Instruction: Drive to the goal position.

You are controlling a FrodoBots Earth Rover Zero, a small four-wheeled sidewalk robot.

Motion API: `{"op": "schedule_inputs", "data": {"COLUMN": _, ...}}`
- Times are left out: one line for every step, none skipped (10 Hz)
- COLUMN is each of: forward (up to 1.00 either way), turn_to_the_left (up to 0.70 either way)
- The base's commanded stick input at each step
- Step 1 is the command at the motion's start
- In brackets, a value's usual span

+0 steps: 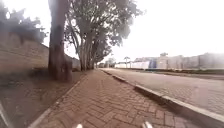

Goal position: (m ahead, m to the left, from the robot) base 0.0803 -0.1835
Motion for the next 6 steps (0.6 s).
{"op": "schedule_inputs", "data": {"forward": 0.70, "turn_to_the_left": 0.05}}
{"op": "schedule_inputs", "data": {"forward": 0.70, "turn_to_the_left": 0.03}}
{"op": "schedule_inputs", "data": {"forward": 0.70, "turn_to_the_left": 0.02}}
{"op": "schedule_inputs", "data": {"forward": 0.70, "turn_to_the_left": 0.01}}
{"op": "schedule_inputs", "data": {"forward": 0.70, "turn_to_the_left": 0.03}}
{"op": "schedule_inputs", "data": {"forward": 0.70, "turn_to_the_left": 0.09}}
